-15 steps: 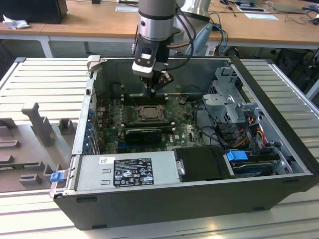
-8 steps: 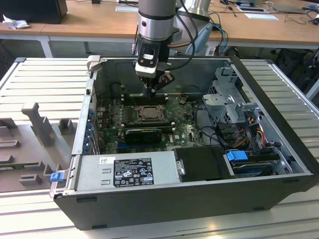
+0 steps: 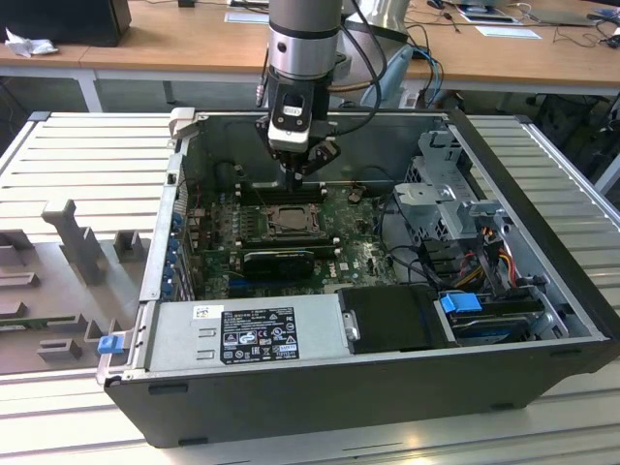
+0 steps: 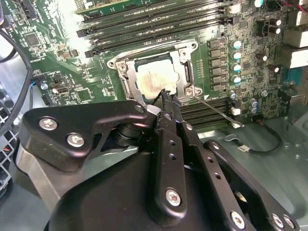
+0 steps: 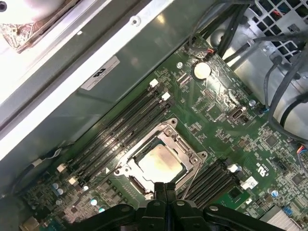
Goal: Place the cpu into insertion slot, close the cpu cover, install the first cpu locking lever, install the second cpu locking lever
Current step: 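Install the first cpu locking lever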
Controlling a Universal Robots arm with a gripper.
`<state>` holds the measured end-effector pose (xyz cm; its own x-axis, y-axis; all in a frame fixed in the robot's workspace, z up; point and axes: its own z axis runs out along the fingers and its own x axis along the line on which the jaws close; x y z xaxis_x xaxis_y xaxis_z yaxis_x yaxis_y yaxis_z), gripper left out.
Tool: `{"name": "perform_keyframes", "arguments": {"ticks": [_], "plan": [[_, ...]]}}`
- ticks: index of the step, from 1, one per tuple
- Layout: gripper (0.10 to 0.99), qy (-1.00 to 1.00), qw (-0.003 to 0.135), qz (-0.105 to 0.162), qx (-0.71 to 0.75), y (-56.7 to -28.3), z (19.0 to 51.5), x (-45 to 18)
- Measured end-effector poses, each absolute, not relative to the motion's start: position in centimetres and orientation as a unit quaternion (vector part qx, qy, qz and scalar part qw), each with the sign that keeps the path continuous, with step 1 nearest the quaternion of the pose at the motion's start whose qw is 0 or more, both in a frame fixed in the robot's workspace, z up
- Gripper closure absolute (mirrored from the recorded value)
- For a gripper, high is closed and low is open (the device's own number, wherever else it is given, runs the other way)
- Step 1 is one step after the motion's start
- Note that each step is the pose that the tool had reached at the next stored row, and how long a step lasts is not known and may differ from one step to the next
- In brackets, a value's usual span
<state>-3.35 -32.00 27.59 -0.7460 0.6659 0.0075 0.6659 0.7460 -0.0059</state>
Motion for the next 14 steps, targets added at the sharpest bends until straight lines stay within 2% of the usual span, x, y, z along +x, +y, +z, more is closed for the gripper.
{"name": "perform_keyframes", "arguments": {"ticks": [14], "plan": [[0.980, -0.956, 0.004, 0.002, -0.293, -32.00, 27.59, -3.35]]}}
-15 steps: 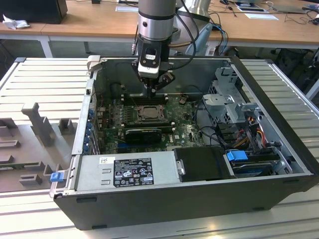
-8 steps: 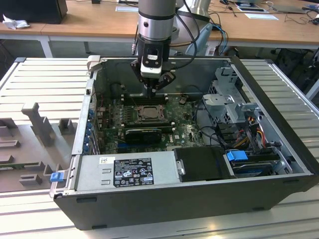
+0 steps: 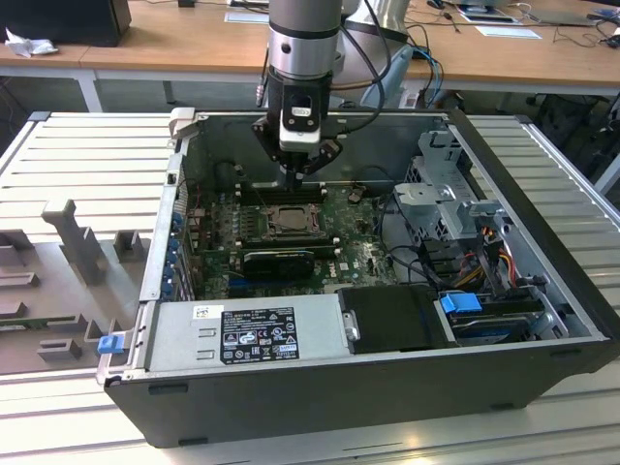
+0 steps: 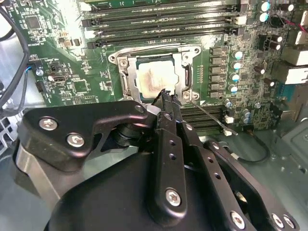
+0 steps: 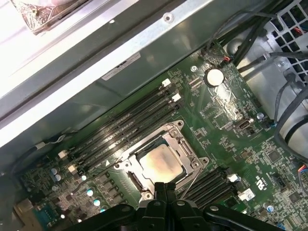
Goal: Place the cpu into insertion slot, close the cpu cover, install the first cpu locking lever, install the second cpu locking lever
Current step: 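Install the first cpu locking lever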
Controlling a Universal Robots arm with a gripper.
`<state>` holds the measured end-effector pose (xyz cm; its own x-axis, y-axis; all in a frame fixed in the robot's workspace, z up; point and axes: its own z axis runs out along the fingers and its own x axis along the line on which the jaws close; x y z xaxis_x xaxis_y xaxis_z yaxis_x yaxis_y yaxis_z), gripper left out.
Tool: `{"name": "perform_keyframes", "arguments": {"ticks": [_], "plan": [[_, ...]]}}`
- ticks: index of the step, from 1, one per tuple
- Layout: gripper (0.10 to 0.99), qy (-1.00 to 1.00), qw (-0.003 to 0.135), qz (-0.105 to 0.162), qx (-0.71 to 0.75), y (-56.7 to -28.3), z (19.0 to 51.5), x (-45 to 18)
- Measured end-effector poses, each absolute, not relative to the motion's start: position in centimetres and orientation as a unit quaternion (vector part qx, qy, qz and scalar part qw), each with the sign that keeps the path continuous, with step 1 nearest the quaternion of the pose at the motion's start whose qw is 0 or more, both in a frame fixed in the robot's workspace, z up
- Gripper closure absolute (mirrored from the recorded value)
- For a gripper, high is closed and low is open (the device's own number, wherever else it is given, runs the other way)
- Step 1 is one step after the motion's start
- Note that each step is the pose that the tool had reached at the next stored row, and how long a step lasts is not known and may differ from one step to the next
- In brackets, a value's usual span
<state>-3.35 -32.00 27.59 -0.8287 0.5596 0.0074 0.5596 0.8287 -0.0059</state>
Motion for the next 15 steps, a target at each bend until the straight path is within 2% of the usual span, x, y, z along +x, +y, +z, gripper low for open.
{"name": "perform_keyframes", "arguments": {"ticks": [11, 15], "plan": [[0.980, -0.970, 0.004, 0.002, -0.245, -32.01, 27.59, -3.35], [0.980, -0.984, 0.002, 0.002, -0.176, -32.00, 27.58, -3.35]]}}
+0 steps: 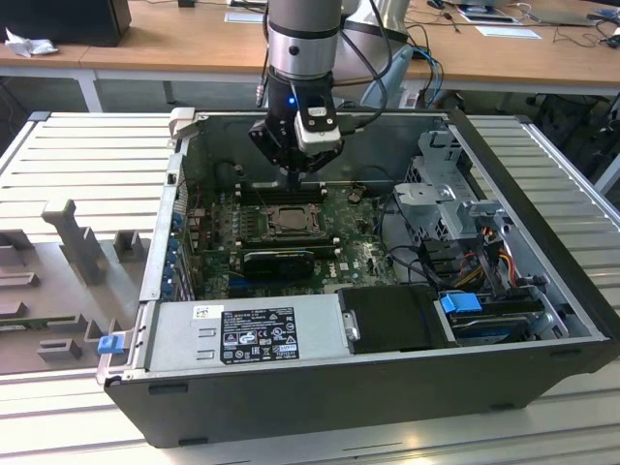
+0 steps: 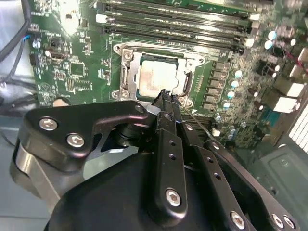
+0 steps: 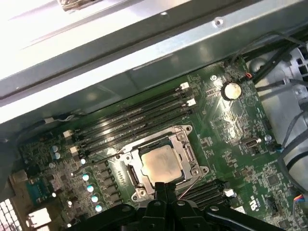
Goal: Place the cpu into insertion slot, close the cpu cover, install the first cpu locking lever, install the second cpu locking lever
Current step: 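Install the first cpu locking lever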
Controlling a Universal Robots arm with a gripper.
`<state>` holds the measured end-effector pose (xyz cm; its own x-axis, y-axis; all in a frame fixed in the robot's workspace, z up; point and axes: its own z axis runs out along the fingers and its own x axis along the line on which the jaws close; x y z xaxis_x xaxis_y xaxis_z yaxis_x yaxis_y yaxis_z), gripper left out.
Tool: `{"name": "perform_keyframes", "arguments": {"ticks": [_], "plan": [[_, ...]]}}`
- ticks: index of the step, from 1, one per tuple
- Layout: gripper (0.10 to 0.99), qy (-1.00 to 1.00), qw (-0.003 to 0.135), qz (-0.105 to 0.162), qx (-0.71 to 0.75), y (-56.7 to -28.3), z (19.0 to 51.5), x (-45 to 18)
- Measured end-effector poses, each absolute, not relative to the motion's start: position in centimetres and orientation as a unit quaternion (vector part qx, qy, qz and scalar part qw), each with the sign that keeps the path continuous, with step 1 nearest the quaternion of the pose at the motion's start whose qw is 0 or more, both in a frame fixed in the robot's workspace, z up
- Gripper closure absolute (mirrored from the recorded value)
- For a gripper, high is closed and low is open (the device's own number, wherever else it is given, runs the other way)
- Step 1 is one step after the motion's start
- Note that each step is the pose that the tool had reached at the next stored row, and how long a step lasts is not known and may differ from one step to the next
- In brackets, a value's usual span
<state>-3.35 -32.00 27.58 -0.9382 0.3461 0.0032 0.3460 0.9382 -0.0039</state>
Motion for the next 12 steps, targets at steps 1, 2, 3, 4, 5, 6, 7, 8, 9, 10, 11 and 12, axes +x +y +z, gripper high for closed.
{"name": "perform_keyframes", "arguments": {"ticks": [1, 2, 3, 4, 5, 6, 7, 8, 9, 10, 11, 12], "plan": [[0.980, -0.988, 0.001, 0.002, -0.155, -32.00, 27.58, -3.35], [0.980, -0.989, 0.001, 0.002, -0.148, -32.00, 27.58, -3.35], [0.980, -0.990, 0.001, 0.002, -0.141, -32.01, 27.58, -3.35], [0.980, -0.991, 0.001, 0.002, -0.131, -32.01, 27.58, -3.35], [0.980, -0.992, 0.001, 0.002, -0.123, -32.00, 27.58, -3.35], [0.980, -0.993, 0.000, 0.001, -0.118, -32.00, 27.58, -3.35], [0.980, -0.994, 0.000, 0.001, -0.108, -32.01, 27.58, -3.35], [0.980, -0.995, -0.001, 0.001, -0.098, -32.00, 27.58, -3.35], [0.980, -0.996, -0.002, 0.001, -0.086, -32.00, 27.58, -3.35], [0.980, -0.997, -0.002, 0.001, -0.073, -32.01, 27.58, -3.35], [0.980, -0.998, -0.003, 0.001, -0.065, -32.01, 27.58, -3.35], [0.980, -0.998, -0.003, 0.001, -0.059, -32.01, 27.58, -3.35]]}}
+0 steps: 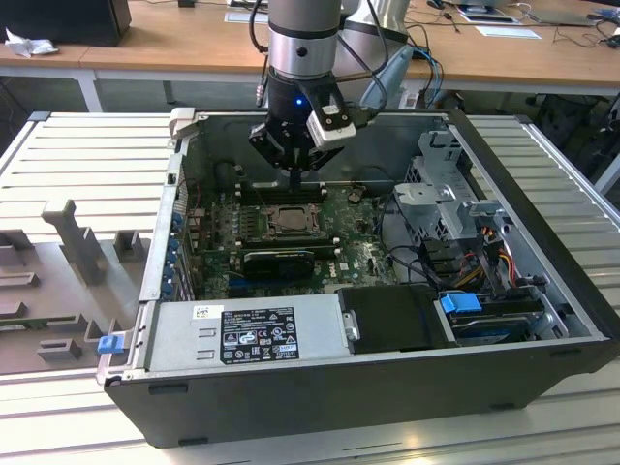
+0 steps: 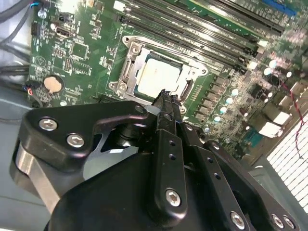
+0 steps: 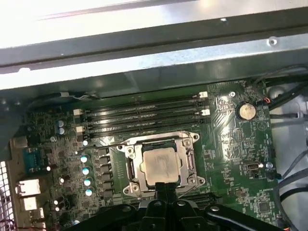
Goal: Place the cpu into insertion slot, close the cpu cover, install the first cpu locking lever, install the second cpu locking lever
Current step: 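Install the first cpu locking lever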
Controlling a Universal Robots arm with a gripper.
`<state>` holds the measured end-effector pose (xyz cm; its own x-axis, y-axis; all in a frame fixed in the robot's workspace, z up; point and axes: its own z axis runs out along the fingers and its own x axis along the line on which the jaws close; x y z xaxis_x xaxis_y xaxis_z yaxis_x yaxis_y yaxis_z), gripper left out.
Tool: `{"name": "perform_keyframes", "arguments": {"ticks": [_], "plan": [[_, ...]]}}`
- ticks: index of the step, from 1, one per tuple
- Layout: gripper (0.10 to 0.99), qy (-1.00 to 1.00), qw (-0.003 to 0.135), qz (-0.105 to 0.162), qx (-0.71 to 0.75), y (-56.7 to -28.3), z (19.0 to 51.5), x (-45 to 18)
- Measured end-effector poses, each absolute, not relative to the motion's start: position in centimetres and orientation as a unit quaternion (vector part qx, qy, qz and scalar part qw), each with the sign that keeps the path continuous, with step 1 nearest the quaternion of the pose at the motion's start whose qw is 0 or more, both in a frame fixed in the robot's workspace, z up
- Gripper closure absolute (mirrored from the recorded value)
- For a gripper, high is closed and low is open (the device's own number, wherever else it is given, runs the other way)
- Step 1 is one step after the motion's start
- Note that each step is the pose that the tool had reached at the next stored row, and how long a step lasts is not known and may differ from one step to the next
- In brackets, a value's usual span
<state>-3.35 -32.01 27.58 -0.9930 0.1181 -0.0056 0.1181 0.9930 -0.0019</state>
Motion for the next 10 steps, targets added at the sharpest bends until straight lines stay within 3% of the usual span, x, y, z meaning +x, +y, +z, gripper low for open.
{"name": "perform_keyframes", "arguments": {"ticks": [10], "plan": [[0.980, 1.000, 0.006, -0.001, -0.028, -32.01, 27.57, -3.35]]}}
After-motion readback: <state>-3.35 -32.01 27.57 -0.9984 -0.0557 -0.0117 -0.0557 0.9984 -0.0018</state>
